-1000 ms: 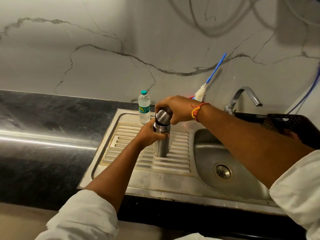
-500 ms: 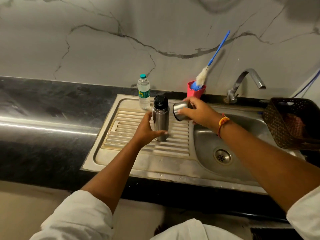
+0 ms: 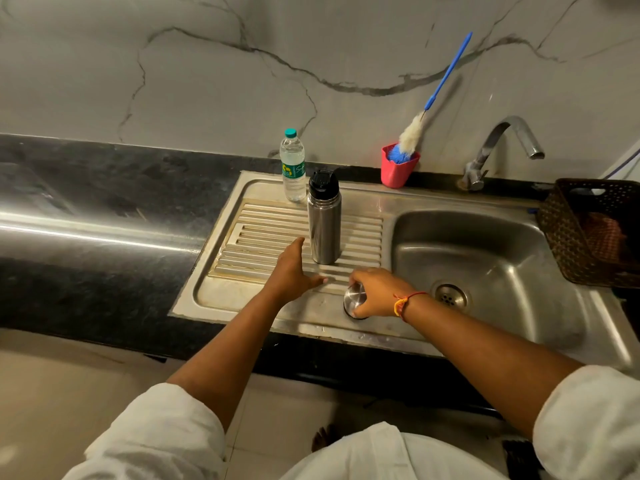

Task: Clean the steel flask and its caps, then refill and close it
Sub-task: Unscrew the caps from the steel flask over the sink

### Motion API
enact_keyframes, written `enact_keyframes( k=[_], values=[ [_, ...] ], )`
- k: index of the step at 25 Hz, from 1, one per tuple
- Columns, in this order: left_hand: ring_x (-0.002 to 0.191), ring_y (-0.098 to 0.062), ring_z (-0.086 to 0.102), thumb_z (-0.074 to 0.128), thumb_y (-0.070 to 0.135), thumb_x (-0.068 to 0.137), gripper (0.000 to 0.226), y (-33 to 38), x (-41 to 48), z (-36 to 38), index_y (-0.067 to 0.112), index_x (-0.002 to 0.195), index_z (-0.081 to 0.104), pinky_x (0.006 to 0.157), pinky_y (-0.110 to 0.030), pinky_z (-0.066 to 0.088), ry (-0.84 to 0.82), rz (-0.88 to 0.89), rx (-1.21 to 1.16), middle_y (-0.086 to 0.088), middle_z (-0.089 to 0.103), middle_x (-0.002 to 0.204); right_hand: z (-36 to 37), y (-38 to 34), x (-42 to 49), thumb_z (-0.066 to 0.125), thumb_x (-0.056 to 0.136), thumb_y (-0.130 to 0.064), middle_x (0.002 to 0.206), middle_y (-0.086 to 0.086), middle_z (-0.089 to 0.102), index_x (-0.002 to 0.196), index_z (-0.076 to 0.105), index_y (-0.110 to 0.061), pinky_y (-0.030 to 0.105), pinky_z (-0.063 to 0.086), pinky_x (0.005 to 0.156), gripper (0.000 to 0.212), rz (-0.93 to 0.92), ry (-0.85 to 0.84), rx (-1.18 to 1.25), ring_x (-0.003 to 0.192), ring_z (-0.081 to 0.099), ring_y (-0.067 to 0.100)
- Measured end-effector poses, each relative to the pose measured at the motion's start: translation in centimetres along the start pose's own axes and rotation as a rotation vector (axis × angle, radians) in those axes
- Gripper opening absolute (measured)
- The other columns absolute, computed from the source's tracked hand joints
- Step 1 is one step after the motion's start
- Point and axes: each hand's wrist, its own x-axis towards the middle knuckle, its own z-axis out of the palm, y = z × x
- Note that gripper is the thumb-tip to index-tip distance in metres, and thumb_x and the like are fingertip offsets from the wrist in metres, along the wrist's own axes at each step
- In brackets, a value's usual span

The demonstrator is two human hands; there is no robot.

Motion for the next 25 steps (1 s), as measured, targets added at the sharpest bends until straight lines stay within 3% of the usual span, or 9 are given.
enact_keyframes(
  k=[5,9,14,16,18,21,25],
  values=[
    [0.147,-0.031,0.034,0.091,0.038,0.073,0.113,-0.6,-0.2,0.0,0.010,0.159,0.023,0.120,-0.041,0.032,0.021,0.000,0.018,-0.013,0.034,0.162,0.8,0.3,0.4,0.080,0.064,-0.046,0.114,0.000,0.057,0.114,0.056,-0.029,0.037,0.054,0.080,0.058,0.011,-0.008,-0.076,0.097,0.056,0.019],
    [0.147,-0.029,0.035,0.090,0.038,0.075,0.110,-0.4,0.0,-0.5,0.011,0.159,0.024,0.119,-0.041,0.033,0.059,0.022,-0.020,-0.011,0.035,0.162,-0.4,0.1,0.2,0.074,0.065,-0.065,0.128,0.001,0.055,0.131,0.050,-0.027,0.042,0.053,0.089,0.080,0.028,0.002,-0.058,0.111,0.056,0.023],
    [0.143,-0.024,0.039,0.092,0.035,0.071,0.109,2.2,1.2,-2.7,0.016,0.156,0.026,0.117,-0.044,0.039,0.179,0.092,-0.197,-0.009,0.039,0.158,-7.6,-2.3,1.4,0.063,0.086,-0.056,0.116,0.002,0.064,0.123,0.057,-0.020,0.038,0.055,0.087,0.052,0.047,0.324,0.241,0.101,0.061,0.017],
    [0.141,-0.022,0.041,0.093,0.035,0.069,0.110,3.8,2.0,-3.6,0.017,0.155,0.026,0.115,-0.043,0.041,0.206,0.121,-0.256,-0.008,0.039,0.157,-10.8,-3.9,2.3,0.059,0.086,-0.061,0.108,-0.001,0.063,0.121,0.055,-0.022,0.035,0.056,0.081,0.052,0.036,0.476,0.277,0.094,0.061,0.014],
    [0.138,-0.019,0.044,0.093,0.034,0.068,0.106,5.5,2.8,-4.2,0.017,0.153,0.031,0.110,-0.034,0.043,0.211,0.159,-0.305,-0.006,0.045,0.152,-13.1,-5.4,3.2,0.056,0.085,-0.067,0.104,-0.002,0.062,0.121,0.054,-0.021,0.033,0.056,0.077,0.058,-0.002,0.567,0.219,0.091,0.060,0.015],
    [0.119,-0.016,0.060,0.093,0.023,0.070,0.078,7.3,3.5,-4.4,0.014,0.134,0.049,0.089,-0.014,0.049,0.200,0.192,-0.393,0.007,0.061,0.120,-14.8,-6.9,4.6,0.055,0.081,-0.072,0.108,0.002,0.065,0.120,0.053,-0.021,0.033,0.056,0.075,0.064,-0.077,0.533,0.012,0.092,0.061,0.020],
    [0.104,-0.014,0.066,0.093,0.021,0.069,0.065,7.7,4.2,-4.2,0.022,0.121,0.054,0.086,-0.027,0.055,0.201,0.151,-0.476,0.012,0.065,0.105,-15.6,-7.8,6.1,0.053,0.080,-0.075,0.104,0.006,0.067,0.117,0.056,-0.020,0.030,0.046,0.067,0.067,-0.080,0.463,-0.240,0.081,0.055,0.020]
  ],
)
